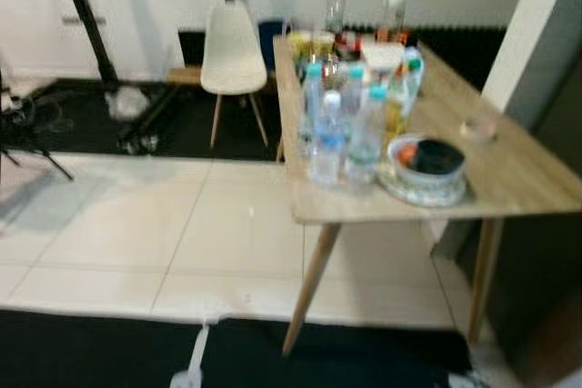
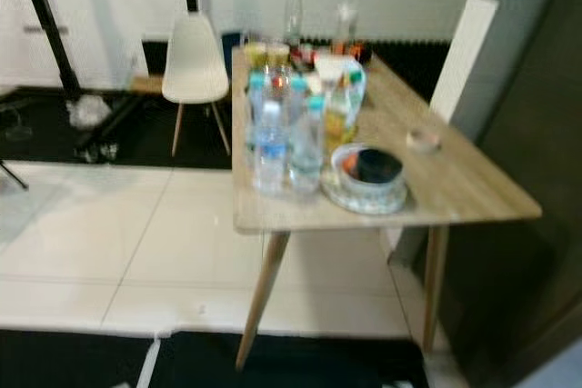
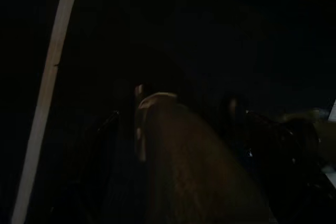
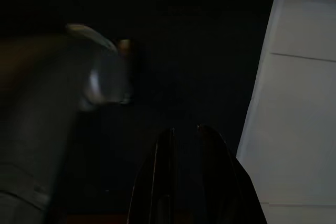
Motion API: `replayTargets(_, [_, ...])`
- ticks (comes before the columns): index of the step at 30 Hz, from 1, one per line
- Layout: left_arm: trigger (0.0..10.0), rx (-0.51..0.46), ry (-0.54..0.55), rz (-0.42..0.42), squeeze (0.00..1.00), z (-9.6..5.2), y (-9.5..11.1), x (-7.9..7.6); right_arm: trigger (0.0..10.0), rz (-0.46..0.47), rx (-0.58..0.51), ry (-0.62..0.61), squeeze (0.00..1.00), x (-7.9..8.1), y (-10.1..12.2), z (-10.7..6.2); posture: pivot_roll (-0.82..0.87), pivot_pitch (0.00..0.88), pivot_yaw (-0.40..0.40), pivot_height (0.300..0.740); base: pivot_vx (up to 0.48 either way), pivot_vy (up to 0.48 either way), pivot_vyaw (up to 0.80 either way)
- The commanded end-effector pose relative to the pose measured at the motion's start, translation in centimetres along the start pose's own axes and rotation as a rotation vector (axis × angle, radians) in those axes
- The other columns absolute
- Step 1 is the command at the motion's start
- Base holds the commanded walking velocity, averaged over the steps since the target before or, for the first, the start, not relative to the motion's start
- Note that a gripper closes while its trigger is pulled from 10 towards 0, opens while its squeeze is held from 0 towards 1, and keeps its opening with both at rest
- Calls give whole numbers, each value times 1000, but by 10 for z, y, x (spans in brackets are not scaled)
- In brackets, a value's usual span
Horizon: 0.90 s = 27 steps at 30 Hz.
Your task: Restocking fridge
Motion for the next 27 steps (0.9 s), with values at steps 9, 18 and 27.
replayTargets(9, [10000, 25, 48, -12, 0, 0, -4, 3, 10000, -8, -5, -11, 0, -3, 2, 0, -128, 0, -3, 740, 0, -46, 0])
replayTargets(18, [10000, 24, 50, -20, 0, 0, -3, 3, 10000, -11, -5, -10, 0, -2, 2, 0, -128, 0, -2, 740, 0, 0, 0])
replayTargets(27, [10000, 21, 40, -1, 0, 0, -2, 2, 10000, -15, -2, -5, 0, -1, 2, 0, -127, 0, -1, 740, 0, 0, 0])
Point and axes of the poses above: a point about 5 cm out from each wrist's last joint towards the gripper, its own z axis pointing out of the wrist towards the gripper, its own y axis along the axis of the wrist's last joint, x = y × z, the point moved 3 cm from there along z, pointing out of the wrist towards the gripper, and after that the axes turned 14 degrees about z, right-handed, at the moved point
